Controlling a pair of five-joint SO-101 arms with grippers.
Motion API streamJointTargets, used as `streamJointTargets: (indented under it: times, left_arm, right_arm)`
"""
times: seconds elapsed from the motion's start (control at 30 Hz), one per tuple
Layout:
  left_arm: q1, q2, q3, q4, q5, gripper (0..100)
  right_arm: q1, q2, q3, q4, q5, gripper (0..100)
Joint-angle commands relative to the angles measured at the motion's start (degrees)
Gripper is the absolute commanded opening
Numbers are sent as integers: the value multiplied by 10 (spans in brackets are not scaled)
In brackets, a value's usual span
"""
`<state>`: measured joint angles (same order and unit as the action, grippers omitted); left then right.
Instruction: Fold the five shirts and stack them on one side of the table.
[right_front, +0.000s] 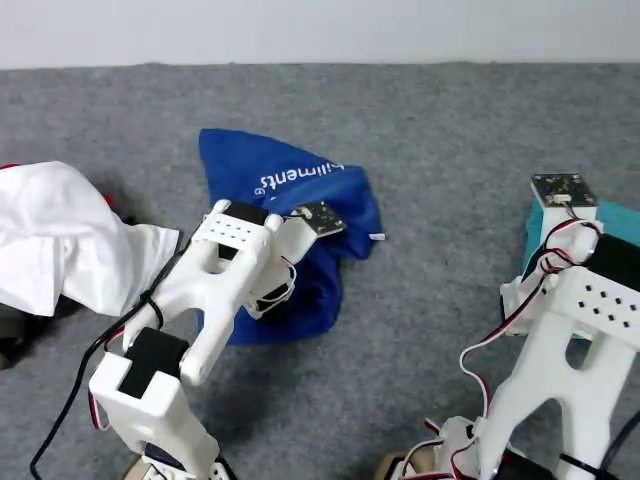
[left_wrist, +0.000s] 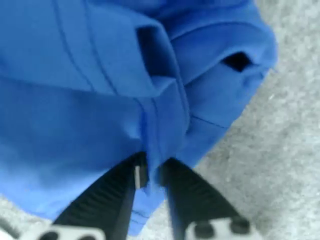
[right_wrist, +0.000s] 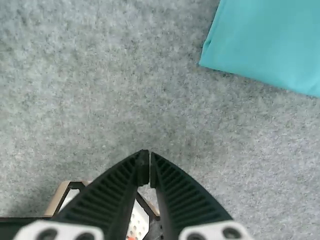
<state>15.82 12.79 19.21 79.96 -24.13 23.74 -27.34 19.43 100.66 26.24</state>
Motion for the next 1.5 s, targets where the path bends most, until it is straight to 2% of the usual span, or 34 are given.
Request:
streamJointTargets:
  times: [0.0,0.13,0.5,0.7,0.9,1.0,1.33,1.47]
  left_arm:
    - [18,-3,0,4,7,14]
    - [18,-41,-28,45,7,14]
    - [17,-282,-136,203,6,14]
    - [-24,-375,-152,197,6,14]
    - [-130,-459,-216,199,6,14]
    - [-199,-498,-232,200,6,14]
    - [-423,-567,-230,206,6,14]
    - [-476,-567,-221,206,6,14]
  right_arm:
    - [-4,-17,-8,21,-4,9]
    - [-4,-18,-9,21,-4,9]
    - [-4,-18,-9,21,-4,9]
    - [-4,-19,-11,21,-4,9]
    - [-11,-56,-40,16,-4,9]
    - [-39,-65,-44,0,-3,9]
    - [-223,7,-43,-92,-7,9]
    - [-289,66,-44,-131,-7,9]
